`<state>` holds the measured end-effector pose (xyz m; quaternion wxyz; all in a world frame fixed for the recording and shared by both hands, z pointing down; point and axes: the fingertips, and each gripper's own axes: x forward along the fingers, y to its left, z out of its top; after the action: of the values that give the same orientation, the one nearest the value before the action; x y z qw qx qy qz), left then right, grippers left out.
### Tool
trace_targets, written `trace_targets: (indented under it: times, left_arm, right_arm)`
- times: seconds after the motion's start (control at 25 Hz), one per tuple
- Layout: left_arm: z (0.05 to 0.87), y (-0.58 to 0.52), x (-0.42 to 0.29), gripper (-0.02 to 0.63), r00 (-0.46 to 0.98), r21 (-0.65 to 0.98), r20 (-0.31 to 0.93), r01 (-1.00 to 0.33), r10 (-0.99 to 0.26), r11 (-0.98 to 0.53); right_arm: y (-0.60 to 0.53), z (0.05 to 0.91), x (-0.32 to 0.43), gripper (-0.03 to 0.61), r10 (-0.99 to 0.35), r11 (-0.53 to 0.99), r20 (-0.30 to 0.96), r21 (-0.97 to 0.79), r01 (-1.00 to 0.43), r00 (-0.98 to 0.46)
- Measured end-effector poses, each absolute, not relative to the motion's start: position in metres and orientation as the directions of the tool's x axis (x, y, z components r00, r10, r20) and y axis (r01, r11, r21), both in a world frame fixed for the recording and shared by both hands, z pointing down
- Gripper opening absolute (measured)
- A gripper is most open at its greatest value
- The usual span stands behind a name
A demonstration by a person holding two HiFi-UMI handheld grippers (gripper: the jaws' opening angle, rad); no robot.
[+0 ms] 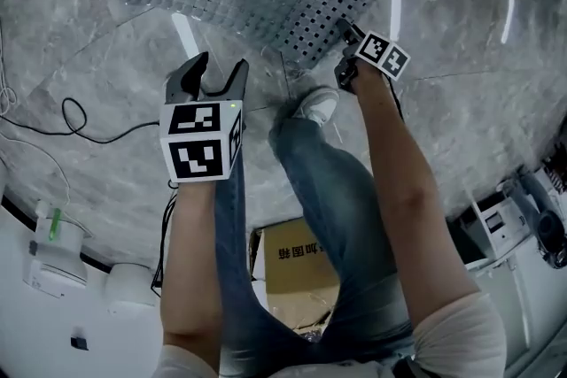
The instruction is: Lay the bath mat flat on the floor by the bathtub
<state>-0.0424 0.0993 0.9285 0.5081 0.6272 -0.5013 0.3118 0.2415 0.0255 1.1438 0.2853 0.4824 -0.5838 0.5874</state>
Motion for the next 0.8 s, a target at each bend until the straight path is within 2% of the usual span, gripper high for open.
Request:
trace_targets:
  times: [0.16, 0.28, 0.36, 0.44, 0.56, 0.68, 0.8]
  left_arm:
    - [0.931, 0.091, -0.04, 0.249, 0.318, 0.359, 0.887, -0.931, -0.334, 0.067]
    - [0.935, 0.098, -0.043, 0.247, 0.316, 0.349, 0.897, -0.935, -0.309, 0.059]
    - [0.936, 0.098, -0.041, 0.247, 0.326, 0.361, 0.896, -0.93, -0.302, 0.067]
    - [0.937, 0.096, -0.035, 0.247, 0.338, 0.37, 0.892, -0.927, -0.298, 0.056]
    - [0.937, 0.093, -0.029, 0.247, 0.346, 0.369, 0.893, -0.929, -0.289, 0.028]
    - [0.936, 0.091, -0.026, 0.247, 0.356, 0.379, 0.889, -0.925, -0.287, 0.026]
    - [0.937, 0.091, -0.027, 0.245, 0.356, 0.377, 0.889, -0.926, -0.287, 0.02]
  right_arm:
    - [0.023, 1.135, 0.237, 0.159, -0.23, -0.116, 0.906, -0.389, -0.914, -0.356]
    - [0.015, 1.111, 0.229, 0.146, -0.23, 0.036, 0.947, -0.22, -0.975, -0.222]
    - [0.01, 1.095, 0.219, 0.152, -0.229, 0.189, 0.966, -0.078, -0.979, -0.121]
    - [0.003, 1.086, 0.2, 0.152, -0.246, 0.309, 0.963, -0.029, -0.951, -0.109]
    - [-0.004, 1.084, 0.173, 0.167, -0.293, 0.305, 0.924, -0.151, -0.94, -0.244]
    - [-0.012, 1.08, 0.157, 0.255, -0.346, 0.226, 0.833, -0.372, -0.9, -0.431]
    - [-0.025, 1.062, 0.147, 0.216, -0.411, 0.186, 0.692, -0.573, -0.798, -0.593]
